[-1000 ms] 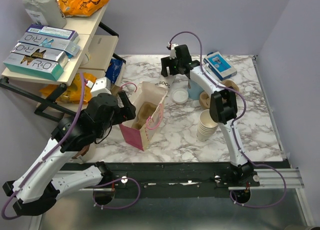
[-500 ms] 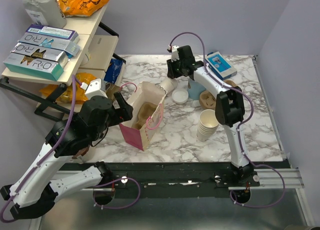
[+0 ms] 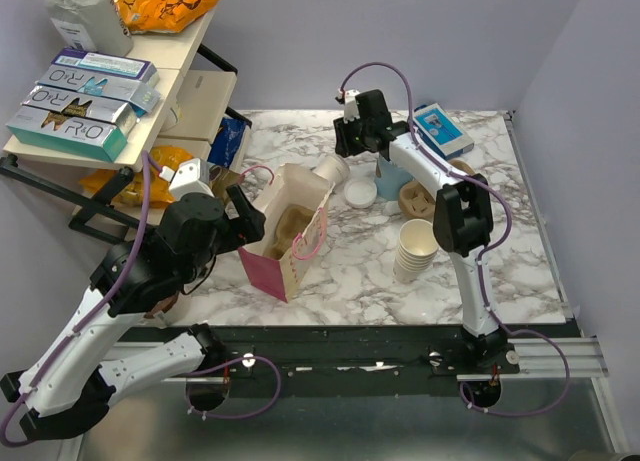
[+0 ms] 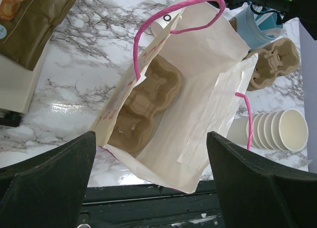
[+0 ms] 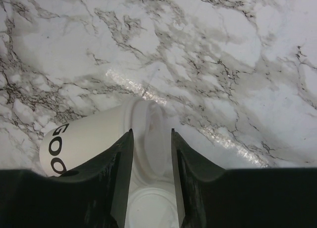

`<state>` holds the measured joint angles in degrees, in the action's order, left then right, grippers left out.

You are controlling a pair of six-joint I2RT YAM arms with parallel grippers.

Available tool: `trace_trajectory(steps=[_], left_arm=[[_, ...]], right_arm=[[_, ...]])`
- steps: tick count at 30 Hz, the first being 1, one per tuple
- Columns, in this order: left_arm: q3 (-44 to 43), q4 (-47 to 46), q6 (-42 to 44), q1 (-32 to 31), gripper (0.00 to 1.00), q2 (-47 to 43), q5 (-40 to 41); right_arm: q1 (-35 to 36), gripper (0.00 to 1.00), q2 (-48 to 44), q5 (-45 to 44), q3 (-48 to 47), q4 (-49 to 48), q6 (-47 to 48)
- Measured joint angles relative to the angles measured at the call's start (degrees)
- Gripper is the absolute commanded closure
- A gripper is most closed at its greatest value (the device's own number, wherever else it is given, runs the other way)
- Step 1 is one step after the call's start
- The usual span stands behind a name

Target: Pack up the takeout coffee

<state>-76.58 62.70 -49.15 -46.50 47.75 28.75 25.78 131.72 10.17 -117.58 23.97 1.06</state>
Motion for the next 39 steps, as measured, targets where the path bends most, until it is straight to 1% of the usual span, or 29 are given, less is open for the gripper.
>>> trace_trajectory(steps=[4, 5, 10, 14, 16, 18, 22, 25, 26, 28, 29, 30, 34, 35, 36, 37, 39], left_arm=[[0.0, 0.0, 0.0, 0.0, 0.01, 0.0, 0.1], [0.0, 0.0, 0.0, 0.0, 0.01, 0.1, 0.1], [0.0, 0.0, 0.0, 0.0, 0.01, 0.4, 0.1], [0.2, 0.0, -0.1, 0.0, 0.01, 0.5, 0.1], [0.2, 0.0, -0.2, 0.0, 0.01, 0.5, 0.1], [0.2, 0.0, -0.2, 0.0, 0.01, 0.5, 0.1], [0.2, 0.0, -0.2, 0.0, 0.01, 0.5, 0.1], [0.2, 0.0, -0.2, 0.0, 0.01, 0.5, 0.1], [0.2, 0.0, -0.2, 0.0, 0.01, 0.5, 0.1], [0.2, 0.0, -0.2, 0.0, 0.01, 0.5, 0.1], [0.2, 0.0, -0.2, 0.0, 0.01, 0.5, 0.1], [0.2, 0.0, -0.2, 0.0, 0.01, 0.5, 0.1], [0.2, 0.0, -0.2, 0.0, 0.01, 0.5, 0.1], [0.2, 0.0, -0.2, 0.0, 0.01, 0.5, 0.1], [0.2, 0.0, -0.2, 0.0, 0.01, 0.5, 0.1], [0.2, -0.1, -0.2, 0.0, 0.01, 0.4, 0.1], [0.2, -0.1, -0.2, 0.0, 0.01, 0.3, 0.1]], right_arm=[[0.0, 0.44, 0.0, 1.8, 0.0, 0.8, 0.4], [0.0, 0.44, 0.0, 3.2, 0.0, 0.8, 0.5], [0.0, 0.44, 0.0, 8.8, 1.2, 0.9, 0.4], [0.0, 0.48, 0.0, 8.7, 1.3, 1.2, 0.0], [0.0, 0.48, 0.0, 8.5, 1.4, 1.4, -0.1], [0.0, 0.45, 0.0, 8.4, 2.2, 1.4, -0.1], [0.0, 0.45, 0.0, 7.4, 3.1, 1.1, -0.5], [0.0, 0.52, 0.0, 6.2, 3.1, 0.9, -1.0], [0.0, 0.58, 0.0, 5.7, 3.1, 0.9, -1.1], [0.1, 0.64, 0.0, 5.2, 3.2, 0.5, -1.2], [0.1, 0.70, -0.1, 5.3, 3.3, 0.1, -1.4], [0.1, 0.71, -0.2, 5.3, 3.6, -0.2, -1.6], [0.0, 0.81, -1.7, 5.6, 5.1, -0.7, -1.7], [0.0, 0.90, -2.2, 5.6, 5.7, -0.8, -1.6], [0.0, 0.96, -2.9, 5.6, 6.4, -1.0, -1.4], [0.0, 0.99, -3.7, 5.6, 7.4, -1.4, -1.2], [0.0, 0.99, -5.3, 5.6, 9.6, -2.6, -0.6]])
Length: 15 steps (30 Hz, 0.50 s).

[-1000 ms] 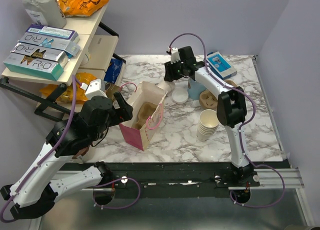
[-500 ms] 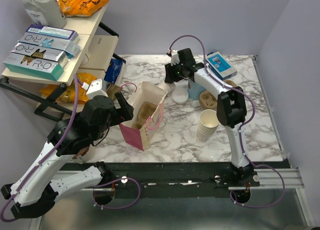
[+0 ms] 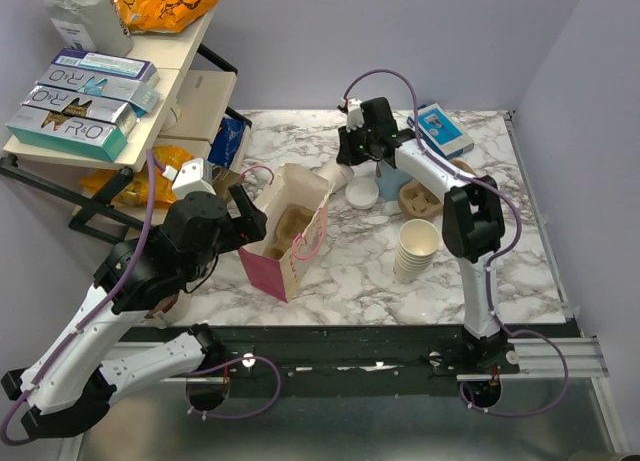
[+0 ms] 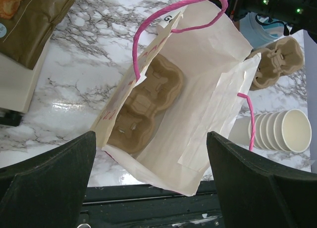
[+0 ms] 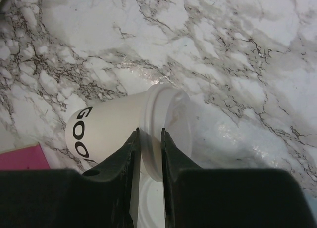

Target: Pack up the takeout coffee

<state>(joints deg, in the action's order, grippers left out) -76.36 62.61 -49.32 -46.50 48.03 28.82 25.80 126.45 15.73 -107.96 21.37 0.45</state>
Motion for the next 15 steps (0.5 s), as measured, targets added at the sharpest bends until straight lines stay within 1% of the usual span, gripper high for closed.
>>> trace_trajectory(steps=[10, 15], left_arm=[[0.0, -0.9, 0.3, 0.0, 0.01, -2.3, -0.1], [-0.6, -2.4, 1.6, 0.0, 0.01, -2.9, -2.3]], right_arm=[[0.2, 0.99, -9.4, 1.5, 8.2, -7.7, 5.5], [1.3, 0.99, -19.5, -1.9, 16.4, -15.1, 13.0]])
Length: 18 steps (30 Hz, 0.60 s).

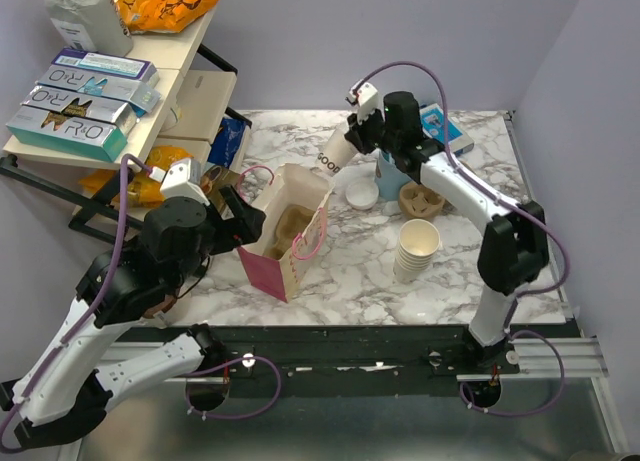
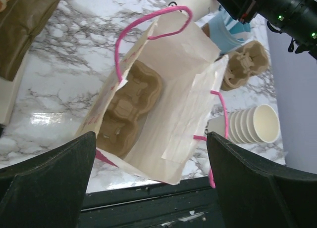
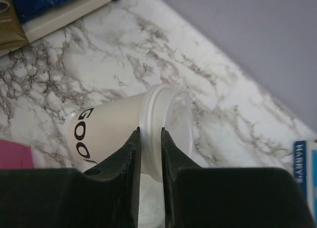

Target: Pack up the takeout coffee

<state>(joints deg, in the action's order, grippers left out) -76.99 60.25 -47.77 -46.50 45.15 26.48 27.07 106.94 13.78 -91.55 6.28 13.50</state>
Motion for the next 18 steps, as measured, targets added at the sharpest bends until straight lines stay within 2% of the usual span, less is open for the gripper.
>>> trace_trajectory(steps=[9, 15, 18], left_arm=[[-0.4, -8.4, 2.3, 0.0, 0.01, -1.7, -12.1], [-1.2, -13.0, -0.2, 0.0, 0.01, 0.0, -18.5], [-3.9, -16.4, -1.3, 0.0, 0.01, 4.4, -21.8]], right_arm=[[5.1, 0.99, -27.3, -4.3, 26.1, -20.0, 20.6], [11.2, 0.99, -42.2, -7.3, 39.7, -25.7, 34.3], [13.9, 0.99, -48.9, -7.7, 44.3, -25.6, 38.7]])
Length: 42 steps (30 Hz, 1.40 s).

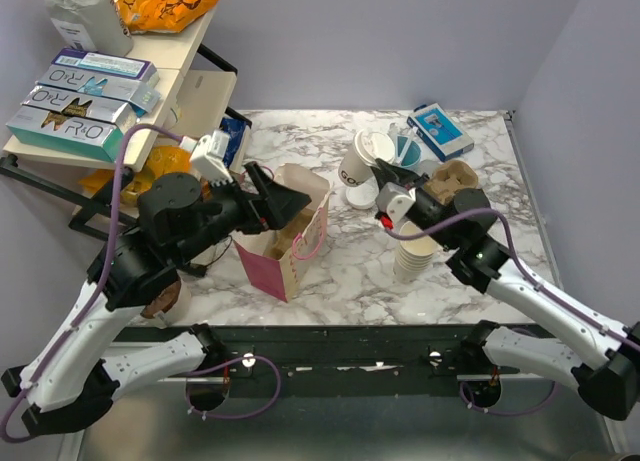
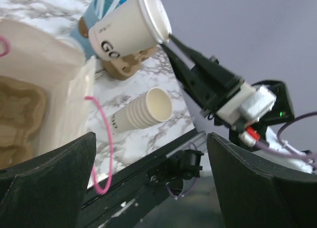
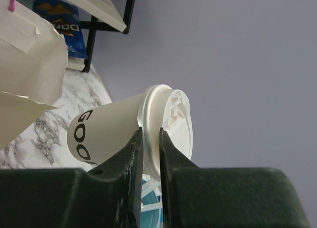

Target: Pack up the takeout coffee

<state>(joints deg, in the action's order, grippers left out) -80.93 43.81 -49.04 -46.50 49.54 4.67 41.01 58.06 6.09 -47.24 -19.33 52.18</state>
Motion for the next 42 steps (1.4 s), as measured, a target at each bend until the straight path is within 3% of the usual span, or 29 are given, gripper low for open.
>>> trace_trajectory(steps=[6, 11, 18, 25, 42], left_arm=[[-8.6, -4.4, 1.1, 0.0, 0.01, 13.0, -7.4], [-21.4, 1.1, 6.3, 0.0, 0.01, 26.4, -9.7], [-31.1, 10.3, 10.5, 0.0, 0.05, 31.8, -10.1], [-32.0, 16.7, 11.1, 0.0, 0.17, 34.5, -9.8], [-30.9, 19.2, 7.1, -0.3, 0.45, 41.5, -7.8]], right_arm=[[2.3, 0.99, -11.3, 1.6, 5.2, 2.9, 3.2], [3.2, 0.99, -15.0, 6.5, 5.2, 9.3, 6.4], [4.0, 0.99, -14.6, 11.4, 3.3, 18.9, 11.4], [4.3, 0.99, -14.7, 13.4, 1.4, 22.7, 14.8], [5.6, 0.99, -15.3, 14.1, 1.3, 27.6, 15.9]])
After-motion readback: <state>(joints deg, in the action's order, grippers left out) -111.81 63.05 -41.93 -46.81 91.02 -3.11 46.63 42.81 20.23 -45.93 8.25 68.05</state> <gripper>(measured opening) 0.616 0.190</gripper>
